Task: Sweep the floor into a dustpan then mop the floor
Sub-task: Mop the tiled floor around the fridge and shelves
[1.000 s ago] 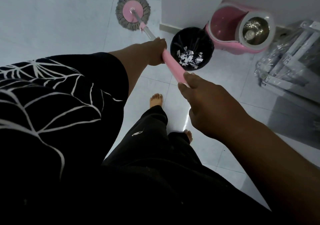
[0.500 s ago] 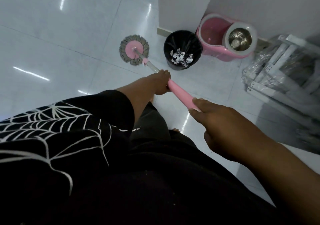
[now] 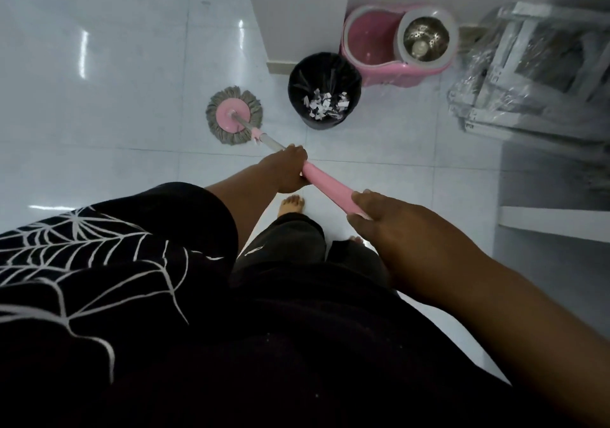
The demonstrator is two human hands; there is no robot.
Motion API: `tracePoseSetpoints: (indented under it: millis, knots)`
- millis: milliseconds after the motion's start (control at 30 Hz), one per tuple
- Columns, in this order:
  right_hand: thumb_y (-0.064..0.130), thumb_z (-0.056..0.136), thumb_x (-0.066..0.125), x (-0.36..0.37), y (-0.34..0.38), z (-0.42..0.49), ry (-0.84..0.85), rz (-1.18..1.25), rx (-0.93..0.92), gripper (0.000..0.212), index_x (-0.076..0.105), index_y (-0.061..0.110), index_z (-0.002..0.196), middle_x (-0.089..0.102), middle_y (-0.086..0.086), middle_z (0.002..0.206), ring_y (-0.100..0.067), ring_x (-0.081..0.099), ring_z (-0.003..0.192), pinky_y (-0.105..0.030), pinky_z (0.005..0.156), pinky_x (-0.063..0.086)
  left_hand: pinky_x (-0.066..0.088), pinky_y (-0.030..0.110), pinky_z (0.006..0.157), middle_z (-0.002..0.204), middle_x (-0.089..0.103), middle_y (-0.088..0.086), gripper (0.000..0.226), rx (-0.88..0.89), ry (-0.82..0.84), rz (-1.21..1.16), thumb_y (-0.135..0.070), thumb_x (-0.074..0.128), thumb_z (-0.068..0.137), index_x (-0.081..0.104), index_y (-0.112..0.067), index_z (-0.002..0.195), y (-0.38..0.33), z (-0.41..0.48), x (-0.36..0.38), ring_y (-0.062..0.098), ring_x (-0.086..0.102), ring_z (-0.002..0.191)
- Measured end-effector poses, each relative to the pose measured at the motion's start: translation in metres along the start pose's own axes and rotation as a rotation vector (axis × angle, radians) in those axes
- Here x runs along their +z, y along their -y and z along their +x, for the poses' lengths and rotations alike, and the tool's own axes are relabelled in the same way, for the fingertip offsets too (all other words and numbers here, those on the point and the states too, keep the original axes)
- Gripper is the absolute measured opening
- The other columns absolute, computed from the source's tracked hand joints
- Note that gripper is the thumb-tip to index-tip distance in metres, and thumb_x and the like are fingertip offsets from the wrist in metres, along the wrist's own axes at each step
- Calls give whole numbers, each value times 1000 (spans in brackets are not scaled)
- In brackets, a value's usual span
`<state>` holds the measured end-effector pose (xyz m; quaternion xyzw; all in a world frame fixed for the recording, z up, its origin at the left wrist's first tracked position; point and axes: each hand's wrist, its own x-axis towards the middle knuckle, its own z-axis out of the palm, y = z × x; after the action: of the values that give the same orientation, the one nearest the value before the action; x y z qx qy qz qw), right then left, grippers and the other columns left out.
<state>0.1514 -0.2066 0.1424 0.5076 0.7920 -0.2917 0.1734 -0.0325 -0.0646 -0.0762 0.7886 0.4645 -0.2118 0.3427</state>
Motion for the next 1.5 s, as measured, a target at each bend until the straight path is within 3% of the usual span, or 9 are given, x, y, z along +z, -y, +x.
tracePoseSetpoints:
  millis: [133,300,533,833,933,1067,1167,1300,1500]
  knots:
    - [23,91,54,-11,22,40,-27,64,72,66,25,19,150,18,-7,158,-23,30,141,-32,107,35,47,46,93,126,49,14,58,38,12,24,-40,66,87,46,-5,128,45,10,-20,32,56,111]
    - [8,84,58,-22,51,73,-78,93,172,72,27,15,149,22,-10,157,-26,36,138,-34,102,40,47,45,91,126,49,12,56,83,10,70,-40,65,87,46,-7,128,86,12,-39,31,55,112]
    - [4,87,47,8,97,55,-99,92,247,70,22,21,150,22,-2,156,-21,52,117,-25,78,43,50,47,88,125,48,12,53,159,35,138,-36,65,88,45,-7,128,97,-7,-14,31,57,108]
    - [-4,76,51,109,216,-49,-223,292,498,61,51,17,134,50,-5,137,-31,65,90,-38,67,54,40,34,73,116,51,11,48,394,107,212,-38,67,85,50,-9,119,60,-91,90,29,58,101]
    - [-13,60,59,145,267,-91,-241,389,604,60,63,9,115,63,-10,119,-38,65,69,-45,51,54,47,39,82,116,51,8,45,470,155,222,-40,66,83,51,-12,116,39,-132,132,29,59,104]
    - [-15,46,68,184,335,-142,-342,463,777,72,66,6,115,64,-15,123,-41,69,72,-46,50,56,47,36,79,118,49,9,42,610,277,231,-38,66,84,52,-12,113,2,-182,183,28,59,101]
    - [-13,39,75,200,379,-161,-398,471,935,79,67,6,116,63,-16,123,-39,70,71,-44,50,57,46,38,89,136,42,16,44,695,369,261,-38,66,86,49,-10,115,-27,-208,211,29,47,127]
    - [-12,40,76,204,409,-143,-402,539,1045,73,67,-1,112,66,-21,116,-38,68,61,-42,45,56,41,42,103,147,33,15,49,766,421,372,-32,64,89,44,-6,125,-45,-213,221,24,22,147]
    - [-10,50,73,195,391,-113,-402,661,1136,59,67,-3,108,67,-22,110,-35,65,58,-30,49,50,41,44,105,149,32,18,49,810,467,522,-31,62,90,43,-5,127,-54,-179,206,28,28,144]
